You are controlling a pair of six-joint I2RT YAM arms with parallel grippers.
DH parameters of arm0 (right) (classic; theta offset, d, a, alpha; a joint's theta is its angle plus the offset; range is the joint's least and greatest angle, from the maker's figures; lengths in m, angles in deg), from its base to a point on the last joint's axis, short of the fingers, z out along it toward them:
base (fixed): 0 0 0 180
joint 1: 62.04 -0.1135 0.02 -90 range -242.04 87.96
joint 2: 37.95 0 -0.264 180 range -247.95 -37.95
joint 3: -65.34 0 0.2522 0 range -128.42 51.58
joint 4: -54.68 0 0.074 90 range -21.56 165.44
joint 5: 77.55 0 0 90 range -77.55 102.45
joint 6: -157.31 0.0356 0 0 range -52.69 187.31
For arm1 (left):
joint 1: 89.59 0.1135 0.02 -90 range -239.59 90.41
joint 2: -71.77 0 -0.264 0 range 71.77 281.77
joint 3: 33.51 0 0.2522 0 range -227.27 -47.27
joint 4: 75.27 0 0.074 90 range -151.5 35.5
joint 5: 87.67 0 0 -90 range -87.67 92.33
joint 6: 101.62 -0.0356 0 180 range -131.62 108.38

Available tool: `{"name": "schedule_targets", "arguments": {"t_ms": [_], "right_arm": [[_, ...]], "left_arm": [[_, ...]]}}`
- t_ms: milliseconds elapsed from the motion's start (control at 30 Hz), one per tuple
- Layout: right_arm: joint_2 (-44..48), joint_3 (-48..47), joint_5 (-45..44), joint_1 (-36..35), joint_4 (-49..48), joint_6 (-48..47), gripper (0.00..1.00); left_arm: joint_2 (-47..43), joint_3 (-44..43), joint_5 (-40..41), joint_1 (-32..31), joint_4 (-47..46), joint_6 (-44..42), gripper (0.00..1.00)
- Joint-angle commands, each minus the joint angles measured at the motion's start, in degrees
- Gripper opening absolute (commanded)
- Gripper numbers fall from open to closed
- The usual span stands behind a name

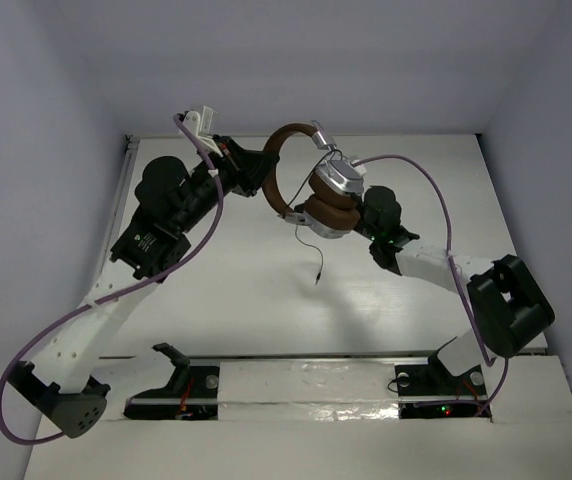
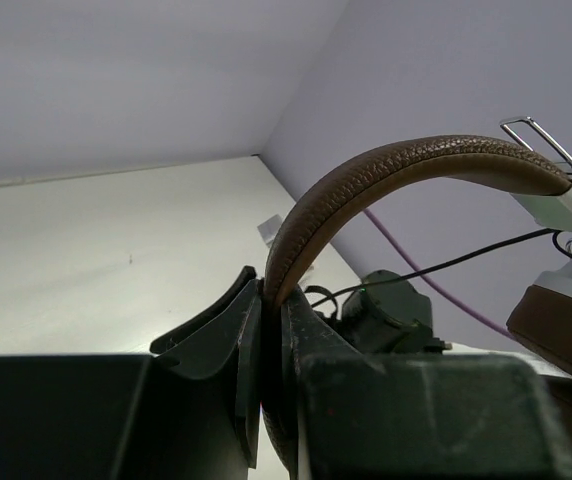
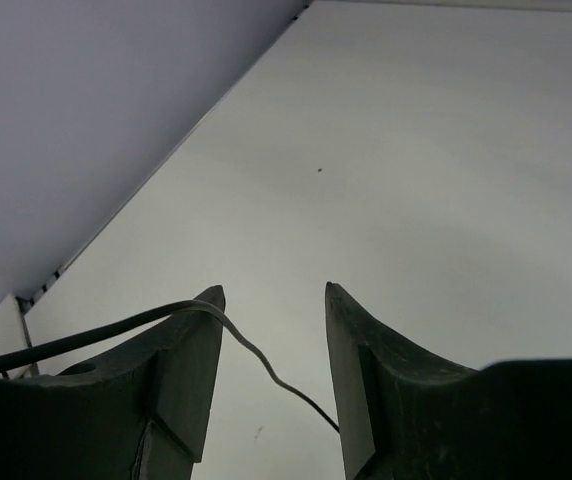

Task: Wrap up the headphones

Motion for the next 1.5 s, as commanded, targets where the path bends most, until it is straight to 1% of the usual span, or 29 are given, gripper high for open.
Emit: {"name": "schedule_targets", "arguments": {"t_ms": [0, 133, 167, 300, 367, 600, 733, 833, 933, 967, 1033, 1067, 1100, 1133, 1200, 1300, 1333, 1400, 1467], "right_arm": [[0.3, 1.9, 2.0, 0.4, -8.6, 2.4, 0.5], [-3.7, 1.9, 3.3, 0.4, -11.2, 3.4, 0.5], [-6.3, 1.6, 3.4, 0.4, -11.8, 3.8, 0.5], [-9.8, 1.9, 5.0, 0.4, -14.8, 5.2, 0.5], [-10.1, 2.3, 5.3, 0.4, -14.9, 5.4, 0.5], [-10.7, 3.4, 1.7, 0.4, -13.0, 3.8, 0.48], [-11.0, 4.8, 1.8, 0.4, -14.1, 4.6, 0.52], [-11.2, 5.2, 1.8, 0.4, -14.3, 4.8, 0.52], [-11.6, 5.4, 1.8, 0.4, -14.4, 5.2, 0.48], [-11.7, 5.4, 1.8, 0.4, -14.4, 5.2, 0.45], [-12.1, 5.3, 2.2, 0.4, -14.4, 5.4, 0.34], [-12.2, 5.4, 2.2, 0.4, -14.4, 5.5, 0.34], [-12.5, 5.5, 2.1, 0.4, -14.4, 5.6, 0.35], [-12.6, 5.7, 1.7, -0.1, -14.4, 5.7, 0.4], [-12.8, 6.0, 1.5, -0.1, -14.5, 5.7, 0.42], [-12.8, 5.9, 0.1, -0.7, -13.2, 6.2, 0.04], [-12.6, 6.0, -1.2, -0.7, -13.0, 6.5, 0.0], [-12.2, 6.7, -1.1, -1.3, -12.1, 7.4, 0.0], [-10.7, 7.3, -4.3, -2.6, -10.7, 7.7, 0.0]], "left_arm": [[-0.1, -4.2, 0.9, 0.6, -3.7, 2.1, 0.0], [0.5, -4.8, 0.5, 1.2, -5.0, 3.4, 0.0], [0.7, -5.0, 0.5, 1.2, -5.5, 3.6, 0.0], [1.3, -7.0, 0.9, 1.2, -5.0, 3.7, 0.0], [1.8, -8.2, 1.8, 1.7, -4.5, 3.2, 0.0], [3.5, -12.4, 1.2, 4.9, -3.8, 2.6, 0.0], [4.3, -13.4, -0.3, 7.0, -4.3, 3.6, 0.0], [4.5, -13.0, -1.2, 7.7, -5.0, 4.5, 0.0], [4.3, -12.2, -1.9, 8.9, -5.6, 5.2, 0.0], [4.3, -12.3, -2.1, 9.6, -5.7, 5.4, 0.0], [4.1, -12.0, -2.2, 10.3, -5.8, 5.8, 0.0], [3.9, -11.9, -2.3, 11.0, -5.9, 6.0, 0.0], [3.8, -11.6, -2.2, 11.6, -6.2, 6.2, 0.0], [3.6, -11.5, -2.2, 11.6, -6.3, 6.5, 0.0], [3.7, -11.1, -2.2, 12.2, -7.0, 7.1, 0.0], [3.9, -10.1, -2.9, 12.8, -8.4, 8.6, 0.0], [4.1, -9.7, -2.9, 13.3, -8.7, 9.0, 0.0], [4.1, -8.7, -1.9, 13.8, -9.7, 9.6, 0.0], [3.9, -8.0, 0.9, 13.8, -10.4, 9.6, 0.0]]}}
